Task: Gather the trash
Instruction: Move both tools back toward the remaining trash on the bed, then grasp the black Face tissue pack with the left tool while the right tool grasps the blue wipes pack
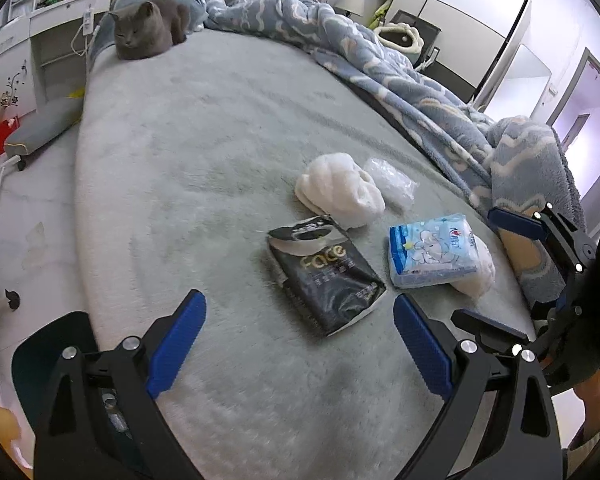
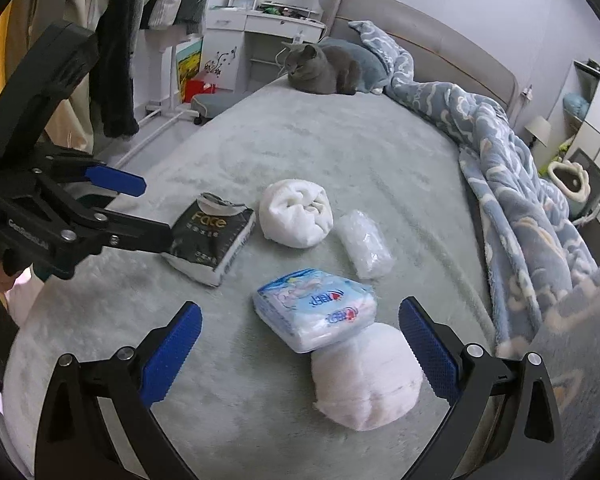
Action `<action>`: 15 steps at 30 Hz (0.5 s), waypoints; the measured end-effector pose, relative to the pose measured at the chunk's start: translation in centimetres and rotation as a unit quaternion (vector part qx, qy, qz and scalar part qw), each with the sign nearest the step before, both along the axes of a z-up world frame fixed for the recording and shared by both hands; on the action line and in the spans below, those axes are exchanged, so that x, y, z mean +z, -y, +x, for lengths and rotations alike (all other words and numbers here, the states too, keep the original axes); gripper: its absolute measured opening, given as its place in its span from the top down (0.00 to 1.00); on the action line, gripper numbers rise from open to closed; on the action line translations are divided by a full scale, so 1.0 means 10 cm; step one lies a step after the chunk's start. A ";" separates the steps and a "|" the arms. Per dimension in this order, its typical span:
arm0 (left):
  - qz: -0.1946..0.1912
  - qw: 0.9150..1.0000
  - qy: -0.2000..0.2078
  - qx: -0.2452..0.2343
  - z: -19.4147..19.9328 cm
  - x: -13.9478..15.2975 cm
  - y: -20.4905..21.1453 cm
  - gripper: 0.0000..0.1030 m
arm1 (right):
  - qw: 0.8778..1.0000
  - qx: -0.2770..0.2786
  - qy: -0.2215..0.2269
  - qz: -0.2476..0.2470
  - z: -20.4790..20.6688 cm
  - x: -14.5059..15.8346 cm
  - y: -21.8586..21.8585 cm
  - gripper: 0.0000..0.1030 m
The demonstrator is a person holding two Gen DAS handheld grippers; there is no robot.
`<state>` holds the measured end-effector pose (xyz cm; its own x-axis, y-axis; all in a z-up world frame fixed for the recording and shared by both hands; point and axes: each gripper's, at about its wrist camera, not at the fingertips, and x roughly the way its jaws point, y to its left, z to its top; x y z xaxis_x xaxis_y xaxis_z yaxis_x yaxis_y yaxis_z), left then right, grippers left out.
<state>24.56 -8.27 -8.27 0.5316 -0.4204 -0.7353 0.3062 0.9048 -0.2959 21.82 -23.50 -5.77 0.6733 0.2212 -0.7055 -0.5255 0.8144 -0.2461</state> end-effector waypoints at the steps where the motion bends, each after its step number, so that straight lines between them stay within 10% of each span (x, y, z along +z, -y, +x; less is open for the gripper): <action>1: 0.001 1.000 -0.002 -0.004 0.02 -0.02 0.04 0.06 | 1.000 0.001 -0.001 -0.001 0.01 -0.01 0.01 0.03; 15: 0.038 0.999 -0.015 -0.027 0.27 -0.19 0.38 0.07 | 0.999 0.023 -0.026 -0.027 0.23 -0.15 0.05 0.03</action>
<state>27.28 -12.10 -10.18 0.4876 -0.3900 -0.7811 0.3469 0.9076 -0.2366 24.07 -24.02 -7.24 0.6259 0.2123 -0.7504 -0.5755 0.7751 -0.2608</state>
